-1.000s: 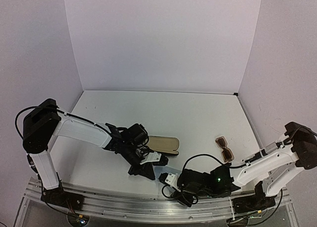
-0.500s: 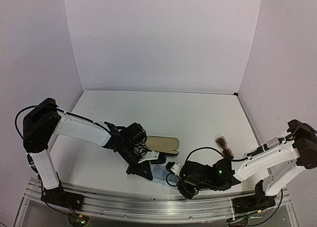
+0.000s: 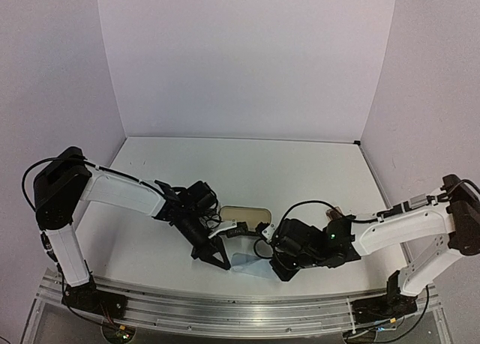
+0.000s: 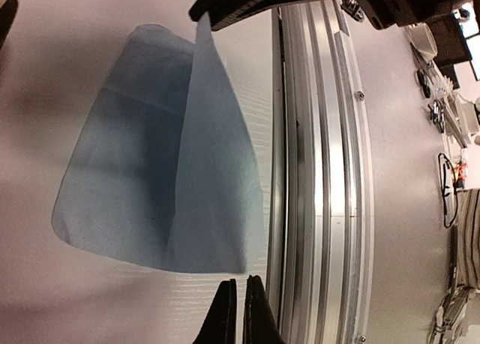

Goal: Organize the sunglasses
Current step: Fold the glasses cleaning cloth at the center of the board.

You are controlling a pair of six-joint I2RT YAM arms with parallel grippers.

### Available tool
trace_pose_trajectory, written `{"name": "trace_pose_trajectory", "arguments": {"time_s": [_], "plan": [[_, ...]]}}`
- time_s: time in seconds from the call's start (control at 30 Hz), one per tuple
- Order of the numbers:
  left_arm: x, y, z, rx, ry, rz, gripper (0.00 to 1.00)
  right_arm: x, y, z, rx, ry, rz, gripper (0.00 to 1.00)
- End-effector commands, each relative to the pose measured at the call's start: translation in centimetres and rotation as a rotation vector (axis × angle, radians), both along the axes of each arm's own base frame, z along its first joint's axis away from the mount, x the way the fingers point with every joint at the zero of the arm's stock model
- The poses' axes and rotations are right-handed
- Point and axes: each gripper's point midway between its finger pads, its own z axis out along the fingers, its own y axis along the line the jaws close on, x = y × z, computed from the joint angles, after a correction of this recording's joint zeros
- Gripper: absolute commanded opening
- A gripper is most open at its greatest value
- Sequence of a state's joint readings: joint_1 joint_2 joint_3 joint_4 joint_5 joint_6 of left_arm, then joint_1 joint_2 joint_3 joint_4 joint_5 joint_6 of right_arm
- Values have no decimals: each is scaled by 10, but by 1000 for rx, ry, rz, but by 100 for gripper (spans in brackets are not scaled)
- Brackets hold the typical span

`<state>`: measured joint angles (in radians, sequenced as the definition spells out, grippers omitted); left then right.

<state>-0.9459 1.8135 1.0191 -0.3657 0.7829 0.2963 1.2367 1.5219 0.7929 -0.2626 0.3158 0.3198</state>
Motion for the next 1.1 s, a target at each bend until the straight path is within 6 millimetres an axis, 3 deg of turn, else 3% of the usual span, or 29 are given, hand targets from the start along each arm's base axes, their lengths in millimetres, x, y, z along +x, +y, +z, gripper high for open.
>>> {"name": "trace_pose_trajectory", "arguments": {"time_s": [0.0,0.27,0.4,0.63,0.8,1.07], "plan": [[18,-14,14,-23,45,68,0,6,-2,9,-20,-13,-14,0],[26,-24,8,-16,46,69,0,10,0,7,-33,-17,-9,0],[31,-26,13,-47,-34,17,0,10,6,5,-32,-12,5,0],[38,-28,21,-160,-270,-132,37,18,12,-1,0,22,-7,0],[34,-28,12,-188,-353,-211,41,21,7,-15,-1,80,-42,0],[8,-33,8,-263,-490,-319,47,19,11,-21,84,161,-87,0]]}}
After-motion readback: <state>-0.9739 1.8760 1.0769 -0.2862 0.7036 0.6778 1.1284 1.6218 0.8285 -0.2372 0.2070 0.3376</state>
